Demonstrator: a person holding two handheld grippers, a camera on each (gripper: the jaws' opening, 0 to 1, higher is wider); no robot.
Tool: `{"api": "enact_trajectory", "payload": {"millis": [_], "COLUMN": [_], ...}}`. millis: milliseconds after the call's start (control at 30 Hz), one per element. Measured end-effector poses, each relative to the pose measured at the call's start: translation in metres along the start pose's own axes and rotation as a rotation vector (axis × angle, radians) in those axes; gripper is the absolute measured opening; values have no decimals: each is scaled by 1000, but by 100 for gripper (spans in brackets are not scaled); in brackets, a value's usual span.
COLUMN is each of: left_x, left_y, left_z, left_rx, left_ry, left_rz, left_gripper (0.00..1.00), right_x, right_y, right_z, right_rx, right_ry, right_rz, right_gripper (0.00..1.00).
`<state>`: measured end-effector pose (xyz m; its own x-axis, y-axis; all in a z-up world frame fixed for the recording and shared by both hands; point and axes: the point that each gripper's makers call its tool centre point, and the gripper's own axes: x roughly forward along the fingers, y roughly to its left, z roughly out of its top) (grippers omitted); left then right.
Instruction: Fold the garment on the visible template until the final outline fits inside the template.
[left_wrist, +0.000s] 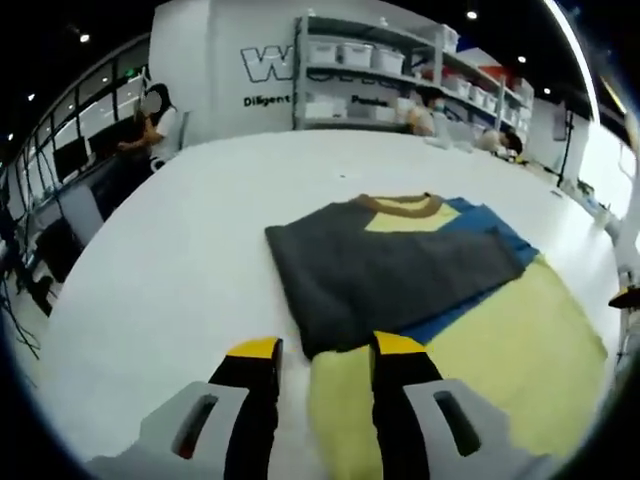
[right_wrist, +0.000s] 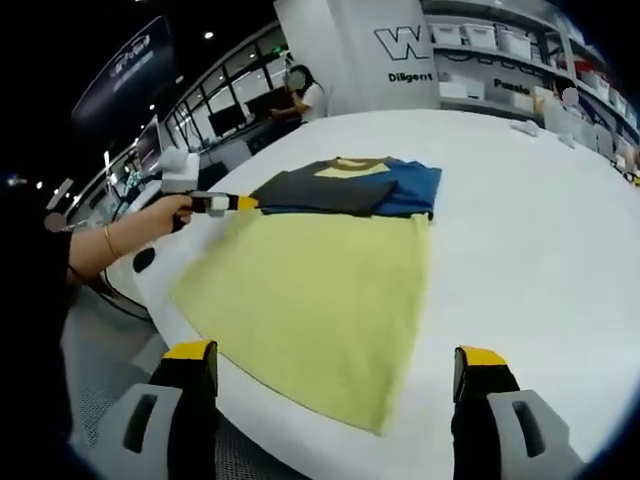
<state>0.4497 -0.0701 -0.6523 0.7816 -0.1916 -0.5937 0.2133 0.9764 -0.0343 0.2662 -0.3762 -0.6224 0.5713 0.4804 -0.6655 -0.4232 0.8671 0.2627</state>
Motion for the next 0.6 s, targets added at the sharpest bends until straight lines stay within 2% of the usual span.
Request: {"api": "enact_trajectory", "payload": {"millis": [100, 200, 367, 600], "left_x": [-5, -9, -17, -40], "left_y": [0, -4, -6, -10], "left_z": [-3, -2, -5, -9], "left_rx": [12, -21, -5, 35], "left_ry": [6, -12, -12, 9], "left_rz": [7, -24, -38, -45], "left_gripper": [52, 61, 80, 92], "right_x": [1, 1, 1, 0], "right_y": [3, 5, 10, 14], "right_z": [3, 3, 2, 0], "right_rx": [-8, -14, -19, -34], "right_ry": [-6, -4, -7, -3], "right_rz": [6, 8, 17, 21], "right_gripper": [99, 99, 99, 99]}}
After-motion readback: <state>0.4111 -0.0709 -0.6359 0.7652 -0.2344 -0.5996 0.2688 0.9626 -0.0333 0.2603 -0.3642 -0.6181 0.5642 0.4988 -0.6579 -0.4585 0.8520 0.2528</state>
